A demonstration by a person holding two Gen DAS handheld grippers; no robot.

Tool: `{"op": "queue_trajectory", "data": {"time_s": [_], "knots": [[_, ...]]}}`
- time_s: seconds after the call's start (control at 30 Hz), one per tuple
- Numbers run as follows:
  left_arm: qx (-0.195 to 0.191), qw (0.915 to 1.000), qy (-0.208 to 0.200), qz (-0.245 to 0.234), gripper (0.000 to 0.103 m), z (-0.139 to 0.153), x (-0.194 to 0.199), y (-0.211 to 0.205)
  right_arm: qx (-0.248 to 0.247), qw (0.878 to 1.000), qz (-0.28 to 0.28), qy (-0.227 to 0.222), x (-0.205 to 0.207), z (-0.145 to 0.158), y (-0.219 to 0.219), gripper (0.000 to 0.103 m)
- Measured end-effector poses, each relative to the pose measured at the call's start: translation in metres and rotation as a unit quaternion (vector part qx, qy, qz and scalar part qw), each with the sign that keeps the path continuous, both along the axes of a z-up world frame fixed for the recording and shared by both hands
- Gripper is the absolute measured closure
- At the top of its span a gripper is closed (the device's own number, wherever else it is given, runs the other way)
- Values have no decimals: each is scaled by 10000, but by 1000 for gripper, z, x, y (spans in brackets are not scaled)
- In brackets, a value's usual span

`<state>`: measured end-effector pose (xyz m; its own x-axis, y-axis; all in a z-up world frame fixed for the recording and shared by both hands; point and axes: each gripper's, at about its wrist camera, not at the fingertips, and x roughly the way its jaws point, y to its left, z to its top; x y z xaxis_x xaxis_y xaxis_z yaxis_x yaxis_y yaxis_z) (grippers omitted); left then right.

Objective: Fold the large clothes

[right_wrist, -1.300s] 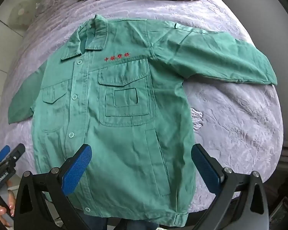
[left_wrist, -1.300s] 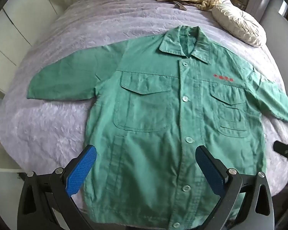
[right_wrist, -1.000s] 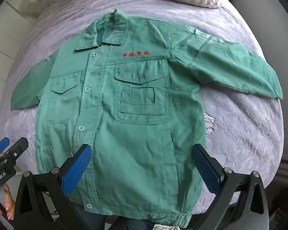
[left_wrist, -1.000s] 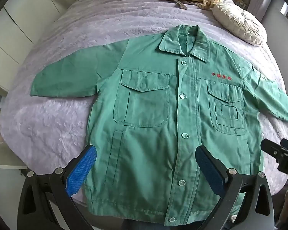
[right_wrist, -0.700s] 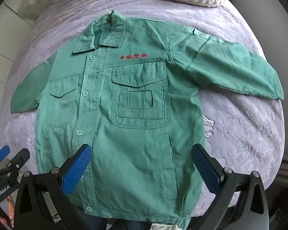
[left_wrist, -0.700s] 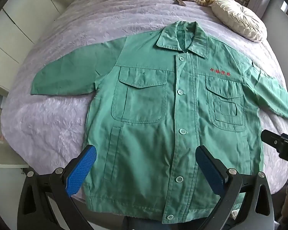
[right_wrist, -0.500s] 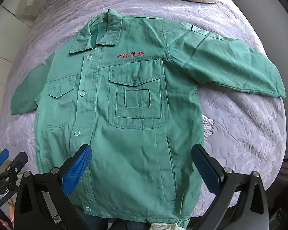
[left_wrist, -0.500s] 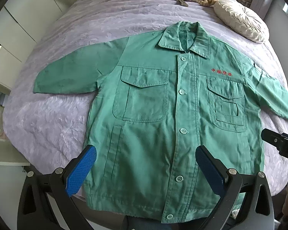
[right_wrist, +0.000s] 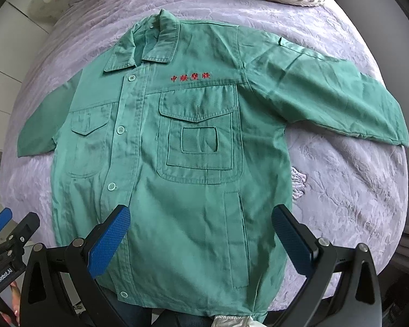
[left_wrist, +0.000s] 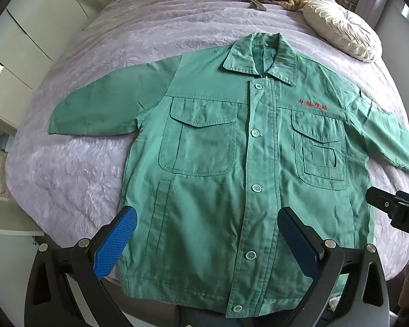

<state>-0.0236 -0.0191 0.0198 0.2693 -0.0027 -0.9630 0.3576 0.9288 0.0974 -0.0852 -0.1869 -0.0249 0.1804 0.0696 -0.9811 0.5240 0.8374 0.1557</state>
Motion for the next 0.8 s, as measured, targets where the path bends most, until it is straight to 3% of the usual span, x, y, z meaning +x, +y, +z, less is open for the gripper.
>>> {"op": "queue_trajectory", "data": {"time_s": [0.8], "knots": [[-18,10000,1,-13,0,2,-2,-2,-30,9999,-107,39,-5,3,8,0]]}}
